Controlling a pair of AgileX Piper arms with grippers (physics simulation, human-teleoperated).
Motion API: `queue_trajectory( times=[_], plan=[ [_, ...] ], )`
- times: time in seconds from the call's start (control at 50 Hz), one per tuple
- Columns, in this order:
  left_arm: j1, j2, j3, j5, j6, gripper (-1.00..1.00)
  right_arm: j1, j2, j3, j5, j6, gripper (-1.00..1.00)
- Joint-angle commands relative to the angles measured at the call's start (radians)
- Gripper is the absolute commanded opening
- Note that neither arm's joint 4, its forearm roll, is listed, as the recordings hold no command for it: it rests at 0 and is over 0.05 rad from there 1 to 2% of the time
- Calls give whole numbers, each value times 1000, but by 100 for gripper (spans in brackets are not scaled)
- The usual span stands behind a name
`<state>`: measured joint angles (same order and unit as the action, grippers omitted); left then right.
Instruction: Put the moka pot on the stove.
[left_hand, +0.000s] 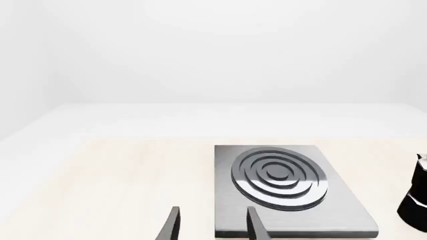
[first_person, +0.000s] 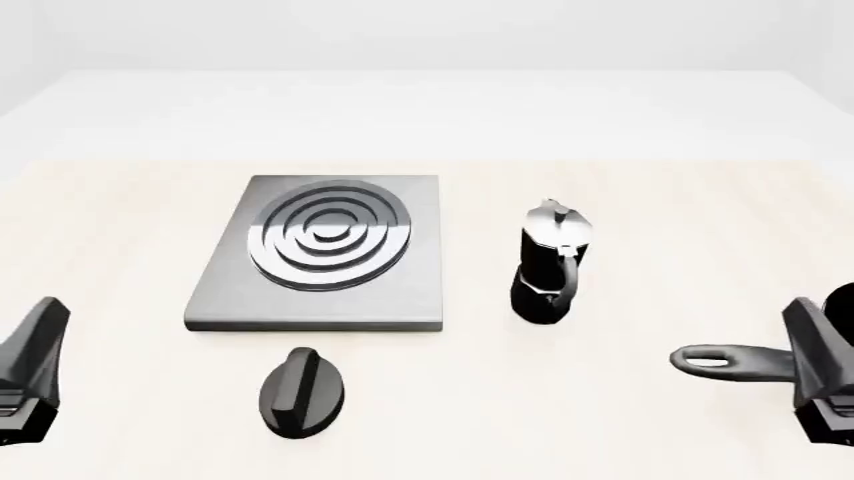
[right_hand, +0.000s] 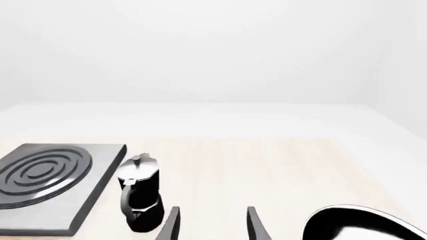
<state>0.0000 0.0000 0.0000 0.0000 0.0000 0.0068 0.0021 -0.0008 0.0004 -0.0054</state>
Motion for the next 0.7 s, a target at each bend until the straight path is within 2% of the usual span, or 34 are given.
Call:
queue_trajectory(
  times=[0.02, 0.48, 0.7],
  plan=[
    [0, 0, 0, 0, 0, 100, 20, 17, -3, -10, -13, 100],
    [0, 0, 0, 0, 0, 100, 99, 137, -19, -103, -36, 100],
    [0, 0, 0, 0, 0, 100, 129, 128, -36, -84, -20, 100]
  ],
)
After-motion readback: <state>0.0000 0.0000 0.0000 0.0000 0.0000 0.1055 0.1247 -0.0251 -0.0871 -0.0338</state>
